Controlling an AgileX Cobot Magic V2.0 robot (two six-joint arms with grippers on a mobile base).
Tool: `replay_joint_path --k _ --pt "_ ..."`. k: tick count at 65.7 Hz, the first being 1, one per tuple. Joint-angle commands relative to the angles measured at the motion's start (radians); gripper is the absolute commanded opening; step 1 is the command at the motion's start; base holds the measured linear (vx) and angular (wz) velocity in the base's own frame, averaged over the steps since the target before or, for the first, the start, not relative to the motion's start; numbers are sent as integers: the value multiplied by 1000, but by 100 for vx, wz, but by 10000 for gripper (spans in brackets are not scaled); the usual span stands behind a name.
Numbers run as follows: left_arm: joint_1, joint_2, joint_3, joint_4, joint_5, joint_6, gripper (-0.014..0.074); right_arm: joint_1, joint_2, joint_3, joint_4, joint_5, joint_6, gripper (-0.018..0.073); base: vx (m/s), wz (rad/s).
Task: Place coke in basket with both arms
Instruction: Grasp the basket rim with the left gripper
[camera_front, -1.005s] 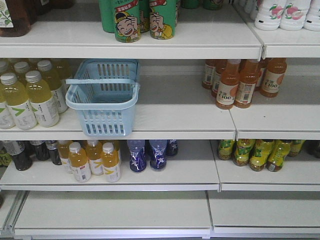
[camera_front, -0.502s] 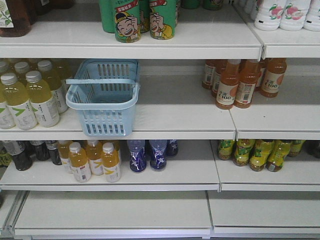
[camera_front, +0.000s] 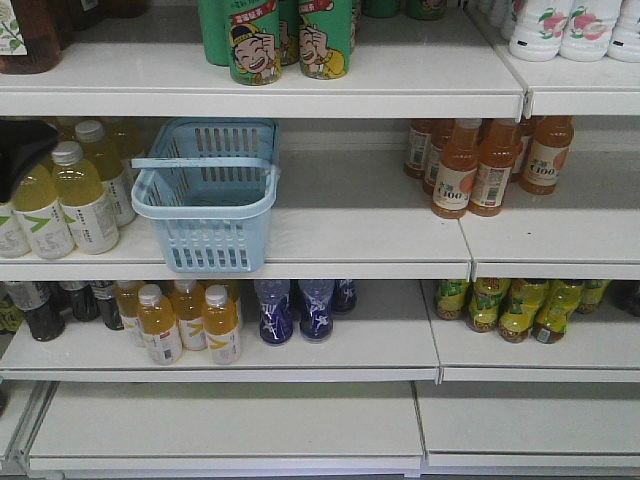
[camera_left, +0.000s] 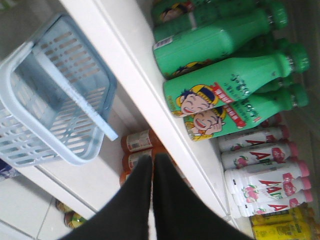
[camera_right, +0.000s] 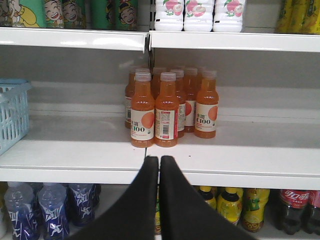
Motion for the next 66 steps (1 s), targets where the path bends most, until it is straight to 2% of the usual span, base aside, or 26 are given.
replay_joint_path --k 1,3,9,20,29,43,51,60,66 --pt "-1 65 -32 -264 81 243 -6 -2 -12 8 -9 -68 -8 -5 0 0" --pt "-1 97 -32 -360 135 348 -6 -2 -12 8 -9 -68 -8 -5 0 0" --pt "-1 169 -46 -358 228 482 -6 -2 -12 8 -9 -68 -8 -5 0 0" --pt "2 253 -46 -357 161 614 -6 -2 -12 8 -9 -68 -8 -5 0 0" --pt "2 314 -46 -357 159 706 -6 -2 -12 8 -9 -68 -8 -5 0 0" --pt "2 373 -46 -357 166 713 0 -2 -12 8 -9 -68 -8 -5 0 0" --pt "2 383 -46 -357 189 703 45 -2 -12 8 -9 -68 -8 -5 0 0" --pt "2 383 -72 -357 222 644 183 -2 -12 8 -9 -68 -8 -5 0 0" --pt "2 383 -116 -357 226 561 310 -2 -12 8 -9 -68 -8 -5 0 0"
